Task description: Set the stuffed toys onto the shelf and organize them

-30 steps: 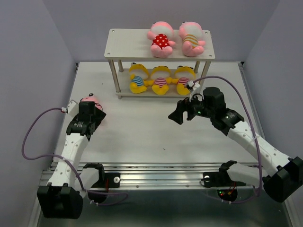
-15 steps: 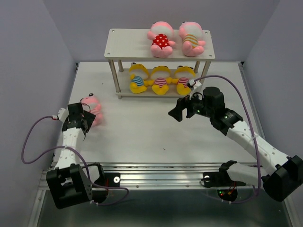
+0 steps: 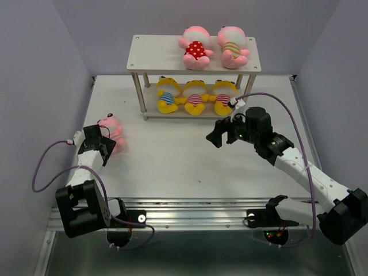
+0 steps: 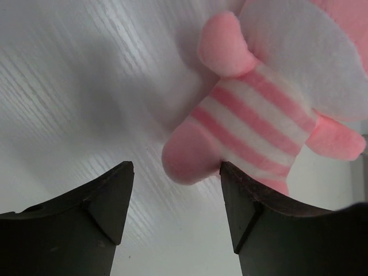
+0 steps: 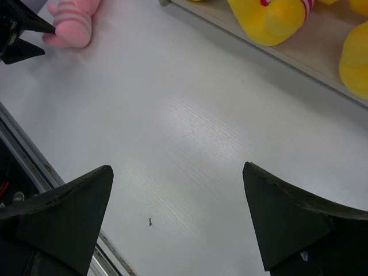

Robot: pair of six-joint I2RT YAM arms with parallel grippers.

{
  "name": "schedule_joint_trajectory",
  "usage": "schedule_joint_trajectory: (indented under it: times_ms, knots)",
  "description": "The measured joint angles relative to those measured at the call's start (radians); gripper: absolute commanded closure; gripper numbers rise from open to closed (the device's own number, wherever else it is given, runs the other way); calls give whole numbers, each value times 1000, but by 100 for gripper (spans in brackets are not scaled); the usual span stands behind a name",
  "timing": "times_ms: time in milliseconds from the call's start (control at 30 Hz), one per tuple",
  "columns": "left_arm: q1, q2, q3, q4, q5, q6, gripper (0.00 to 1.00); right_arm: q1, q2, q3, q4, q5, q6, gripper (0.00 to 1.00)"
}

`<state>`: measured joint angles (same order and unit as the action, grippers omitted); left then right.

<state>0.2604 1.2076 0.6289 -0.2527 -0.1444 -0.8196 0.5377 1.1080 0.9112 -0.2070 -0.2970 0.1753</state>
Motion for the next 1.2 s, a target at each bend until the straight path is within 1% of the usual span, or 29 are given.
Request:
schedule_joint_trajectory:
  times_ms: [100,133,267,367,500,700,767,867,900,933,1000,1033,1200]
  knots:
    - [3,2,0,29,2,2,31,0,0,-3,0,6,-1,0]
    - [4,2,0,42,2,4,36,0,1,-4,-2,8,-2,0]
    - [11,6,0,87,6,16,37,0,11,-5,-2,16,-3,0]
    - [12,23,0,114,14,23,40,0,17,-5,-5,28,-3,0]
    - [16,66,0,142,36,33,41,0,18,-5,-12,44,-3,0]
    - [17,79,-11,177,69,42,41,0,18,-5,-23,68,-3,0]
    - [17,80,-24,188,80,41,47,0,18,-5,-24,73,-3,0]
    - [17,82,-36,207,98,41,49,0,19,-5,-26,79,-3,0]
    - [17,84,-40,216,103,41,51,0,19,-5,-26,81,-3,0]
    - [17,87,-41,220,108,40,63,0,19,-5,-27,81,-3,0]
    - [17,98,-41,230,117,40,79,0,19,-5,-28,83,-3,0]
    - [17,105,-41,238,122,38,99,0,19,-5,-28,84,-3,0]
    - [17,125,-41,257,137,32,100,0,19,-5,-29,89,-3,0]
